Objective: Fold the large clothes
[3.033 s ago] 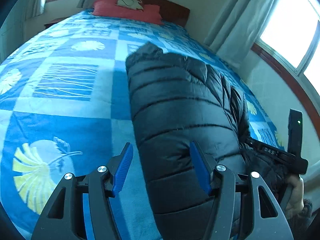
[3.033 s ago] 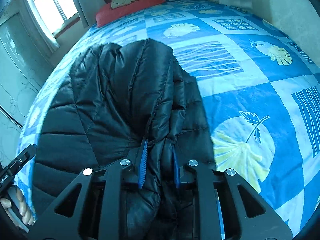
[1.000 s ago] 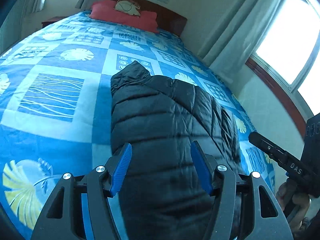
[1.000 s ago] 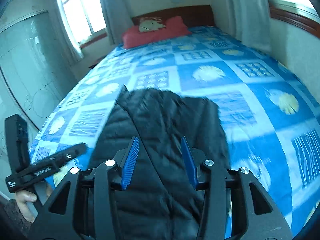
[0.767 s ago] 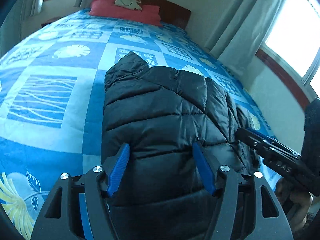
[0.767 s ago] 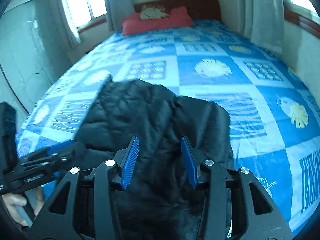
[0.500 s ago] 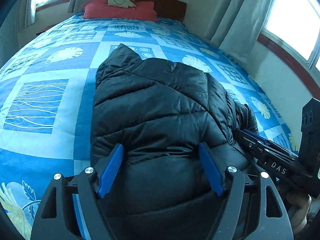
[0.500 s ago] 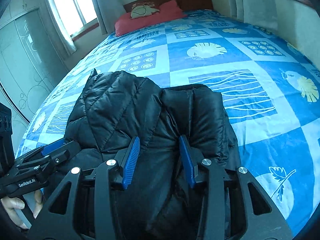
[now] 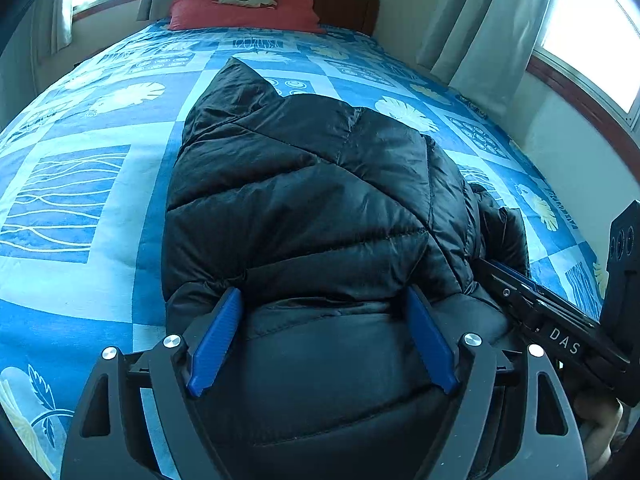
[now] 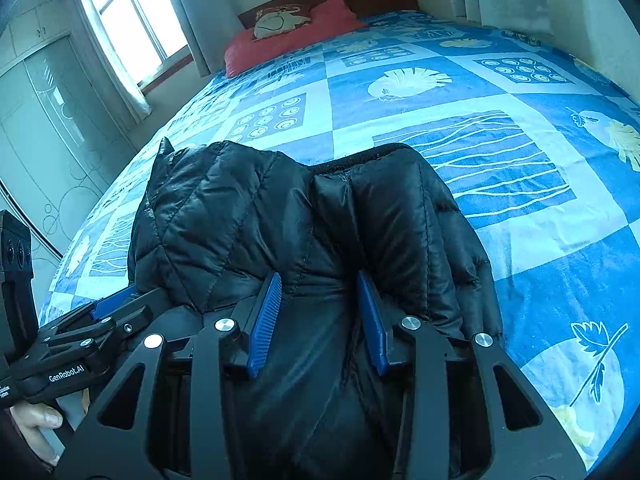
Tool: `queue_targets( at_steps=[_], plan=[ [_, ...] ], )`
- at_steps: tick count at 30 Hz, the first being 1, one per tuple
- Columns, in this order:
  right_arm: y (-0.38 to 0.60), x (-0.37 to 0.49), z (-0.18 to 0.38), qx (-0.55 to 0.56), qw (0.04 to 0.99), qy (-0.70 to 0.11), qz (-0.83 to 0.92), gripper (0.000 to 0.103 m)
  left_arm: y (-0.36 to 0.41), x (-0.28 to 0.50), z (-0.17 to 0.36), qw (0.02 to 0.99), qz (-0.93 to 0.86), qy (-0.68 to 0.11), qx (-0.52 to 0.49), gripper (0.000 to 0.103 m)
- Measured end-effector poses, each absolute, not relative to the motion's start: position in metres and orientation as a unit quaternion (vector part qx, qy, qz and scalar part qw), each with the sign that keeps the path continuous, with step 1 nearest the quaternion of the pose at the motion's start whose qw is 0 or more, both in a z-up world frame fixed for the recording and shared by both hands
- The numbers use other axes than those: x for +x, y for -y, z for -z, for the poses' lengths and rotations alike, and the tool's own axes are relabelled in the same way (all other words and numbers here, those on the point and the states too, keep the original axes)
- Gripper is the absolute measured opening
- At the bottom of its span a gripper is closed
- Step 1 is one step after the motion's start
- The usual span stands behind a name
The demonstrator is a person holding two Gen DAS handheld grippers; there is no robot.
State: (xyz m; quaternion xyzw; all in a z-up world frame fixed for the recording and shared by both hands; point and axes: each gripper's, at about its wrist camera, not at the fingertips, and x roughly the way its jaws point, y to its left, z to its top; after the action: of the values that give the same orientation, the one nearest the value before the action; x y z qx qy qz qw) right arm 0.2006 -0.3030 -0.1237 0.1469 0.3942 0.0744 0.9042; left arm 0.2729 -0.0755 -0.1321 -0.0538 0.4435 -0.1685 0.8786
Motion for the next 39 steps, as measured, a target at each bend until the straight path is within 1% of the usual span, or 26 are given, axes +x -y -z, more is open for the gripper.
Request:
queue_targets(
  at_steps=[12, 15, 17, 19, 23, 27, 28, 30, 33, 34, 35, 39],
  plan=[
    [0.290, 0.194, 0.109, 0.109, 0.912, -0.392, -0.052, 0.038, 0.075, 0.273, 0.127, 0.878, 0.167, -0.445, -0.052, 0.081],
    [0.287, 0.189, 0.101, 0.102, 0.915, -0.387, -0.049, 0.042, 0.075, 0.271, 0.121, 0.879, 0.167, -0.444, -0.046, 0.081],
    [0.288, 0.182, 0.094, 0.106, 0.918, -0.380, -0.049, 0.048, 0.073, 0.268, 0.114, 0.879, 0.168, -0.443, -0.042, 0.081],
    [0.290, 0.175, 0.090, 0.112, 0.921, -0.371, -0.045, 0.049, 0.068, 0.264, 0.107, 0.881, 0.168, -0.439, -0.048, 0.080],
    [0.300, 0.162, 0.082, 0.135, 0.927, -0.349, -0.033, 0.058, 0.041, 0.254, 0.098, 0.885, 0.149, -0.429, -0.105, 0.080],
    [0.311, 0.160, 0.082, 0.159, 0.923, -0.349, -0.030, 0.058, 0.012, 0.245, 0.105, 0.876, 0.122, -0.433, -0.174, 0.080],
    [0.312, 0.159, 0.082, 0.163, 0.922, -0.349, -0.029, 0.059, 0.001, 0.242, 0.111, 0.867, 0.119, -0.437, -0.207, 0.080],
    [0.315, 0.157, 0.081, 0.172, 0.922, -0.345, -0.028, 0.062, -0.012, 0.237, 0.118, 0.855, 0.119, -0.439, -0.250, 0.081],
    [0.321, 0.150, 0.078, 0.181, 0.925, -0.333, -0.011, 0.072, -0.020, 0.237, 0.126, 0.840, 0.128, -0.441, -0.290, 0.081],
    [0.325, 0.147, 0.078, 0.184, 0.926, -0.329, 0.003, 0.082, -0.022, 0.238, 0.129, 0.835, 0.131, -0.443, -0.299, 0.081],
    [0.328, 0.146, 0.078, 0.189, 0.926, -0.326, 0.008, 0.085, -0.023, 0.238, 0.131, 0.832, 0.131, -0.443, -0.307, 0.081],
    [0.351, 0.153, 0.096, 0.238, 0.902, -0.360, 0.005, 0.085, -0.026, 0.246, 0.143, 0.806, 0.143, -0.458, -0.347, 0.084]
  ],
)
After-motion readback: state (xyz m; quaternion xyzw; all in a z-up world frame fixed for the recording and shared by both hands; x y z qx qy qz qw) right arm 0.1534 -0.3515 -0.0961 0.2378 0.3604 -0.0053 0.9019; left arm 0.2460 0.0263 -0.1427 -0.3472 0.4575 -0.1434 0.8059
